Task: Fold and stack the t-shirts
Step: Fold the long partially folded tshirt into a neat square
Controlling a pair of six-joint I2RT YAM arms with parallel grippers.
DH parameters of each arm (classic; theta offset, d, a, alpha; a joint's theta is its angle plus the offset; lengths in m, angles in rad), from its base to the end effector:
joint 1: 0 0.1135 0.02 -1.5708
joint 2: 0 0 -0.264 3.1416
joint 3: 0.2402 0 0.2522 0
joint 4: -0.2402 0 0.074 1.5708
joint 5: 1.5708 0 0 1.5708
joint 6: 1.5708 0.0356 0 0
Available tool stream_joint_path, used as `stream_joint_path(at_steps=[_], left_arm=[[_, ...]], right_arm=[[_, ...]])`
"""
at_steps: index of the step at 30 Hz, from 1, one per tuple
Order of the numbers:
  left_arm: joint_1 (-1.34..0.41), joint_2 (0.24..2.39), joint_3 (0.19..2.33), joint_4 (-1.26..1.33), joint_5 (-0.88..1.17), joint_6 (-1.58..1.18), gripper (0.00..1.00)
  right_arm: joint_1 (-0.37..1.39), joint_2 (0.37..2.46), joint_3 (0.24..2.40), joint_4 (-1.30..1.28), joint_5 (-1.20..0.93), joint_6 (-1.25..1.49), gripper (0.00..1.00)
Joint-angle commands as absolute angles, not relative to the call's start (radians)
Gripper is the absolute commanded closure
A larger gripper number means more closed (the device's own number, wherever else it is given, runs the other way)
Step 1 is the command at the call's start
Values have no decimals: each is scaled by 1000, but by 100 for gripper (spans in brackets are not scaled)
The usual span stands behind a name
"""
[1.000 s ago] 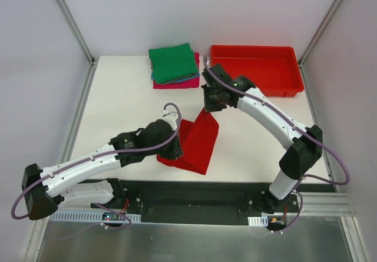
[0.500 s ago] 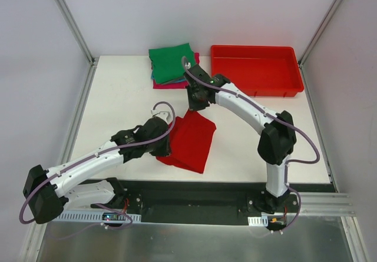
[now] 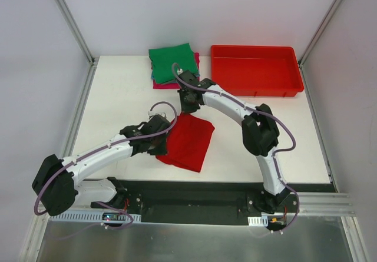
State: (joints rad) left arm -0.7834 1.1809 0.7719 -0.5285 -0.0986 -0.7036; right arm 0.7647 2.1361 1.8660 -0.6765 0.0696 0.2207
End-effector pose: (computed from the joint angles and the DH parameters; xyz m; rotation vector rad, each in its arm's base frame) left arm 0.1676 -0.1620 0.2271 0.0610 2.5697 -0.4767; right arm 0.3463 0.3288 0.2400 -0.6555 2.4566 0.3100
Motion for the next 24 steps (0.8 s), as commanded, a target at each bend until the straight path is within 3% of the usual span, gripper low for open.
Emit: stream_joint_path(at_steps=[1,2,4,6,7,10,14,19,24], left_arm=[[-762,1184,792,-646,-138,-723,64],[-762,1183,793,-649,-141,-721,57],[-761,1172,801,-656,-149,-722,41],[-761,1158,814,-666,-156,-726,16],[-761,1151,822,-670,-160,-729,2],[-761,1128,848,-666,-146,-739,1],[-762,1120,893,-634,-98,-738,1],[-762,1153,871,-427,47,-724,1],[-761,1261,903,-376,6,-741,1]], right_arm=[[753,2192,1963,-589,63,216,76],[753,2200,1974,-594,52,210,67],[752,2203,1991,-598,34,193,58],[749,2189,2009,-606,11,161,51],[746,2178,2016,-612,-33,149,42],[738,2111,1979,-624,-86,103,16],[707,1939,1777,-553,-181,110,4],[637,1803,1419,-324,-429,205,4],[624,1818,1339,-296,-498,206,4]])
